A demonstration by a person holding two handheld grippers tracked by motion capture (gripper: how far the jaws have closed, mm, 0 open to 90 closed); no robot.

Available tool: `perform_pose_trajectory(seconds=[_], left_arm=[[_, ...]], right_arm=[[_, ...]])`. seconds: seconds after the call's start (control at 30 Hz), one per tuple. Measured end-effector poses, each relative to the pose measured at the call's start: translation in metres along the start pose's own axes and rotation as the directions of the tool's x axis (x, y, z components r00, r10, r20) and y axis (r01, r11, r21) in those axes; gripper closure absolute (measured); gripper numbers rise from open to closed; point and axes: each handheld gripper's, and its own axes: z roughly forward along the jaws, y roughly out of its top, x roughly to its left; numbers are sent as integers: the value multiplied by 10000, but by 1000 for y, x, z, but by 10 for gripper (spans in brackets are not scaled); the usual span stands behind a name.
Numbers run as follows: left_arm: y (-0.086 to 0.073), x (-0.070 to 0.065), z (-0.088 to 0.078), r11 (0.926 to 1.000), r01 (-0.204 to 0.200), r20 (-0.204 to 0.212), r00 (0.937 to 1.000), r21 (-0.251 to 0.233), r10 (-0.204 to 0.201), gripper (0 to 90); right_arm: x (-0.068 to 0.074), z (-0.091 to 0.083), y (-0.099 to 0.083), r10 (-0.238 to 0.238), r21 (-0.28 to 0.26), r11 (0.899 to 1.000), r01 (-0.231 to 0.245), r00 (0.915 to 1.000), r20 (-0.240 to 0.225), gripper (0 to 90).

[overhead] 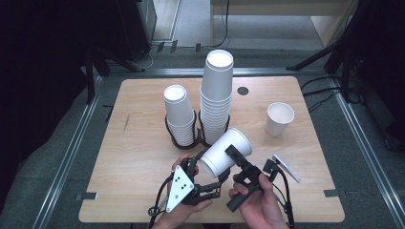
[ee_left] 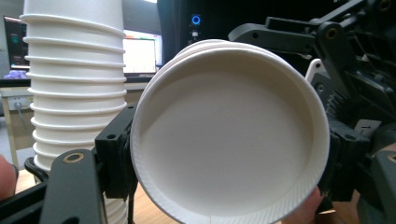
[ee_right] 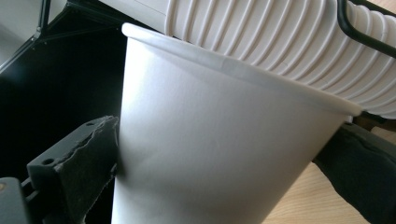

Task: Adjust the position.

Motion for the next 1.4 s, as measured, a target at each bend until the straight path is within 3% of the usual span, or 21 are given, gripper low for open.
perform_pose_trajectory(seconds=[0.5,0.6,0.77,1.07,1.23,1.4], left_arm=[[-4,-4,2,9999,41,275,9996,152,-45,239],[-6,-4,3,9998,87,315,9995,172,-92,238],[-8,-2,4,9992,128,480,9987,387,-147,234],[-6,0,5,9955,188,554,9982,927,-240,218],[-3,3,6,9858,306,368,9986,1654,-371,172],[-2,7,7,9762,566,492,9965,2091,-683,100]], right_arm=[[-5,0,4,287,0,9996,-287,9995,95,21],[-7,1,4,429,61,9991,-430,9991,30,52],[-9,-1,5,1093,237,9937,-1093,9940,27,96],[-4,-2,1,-88,-52,9999,90,9995,308,144],[-6,-2,1,-472,-193,9987,479,9981,391,146],[-5,-4,3,-1047,-614,9923,1075,9934,474,145]])
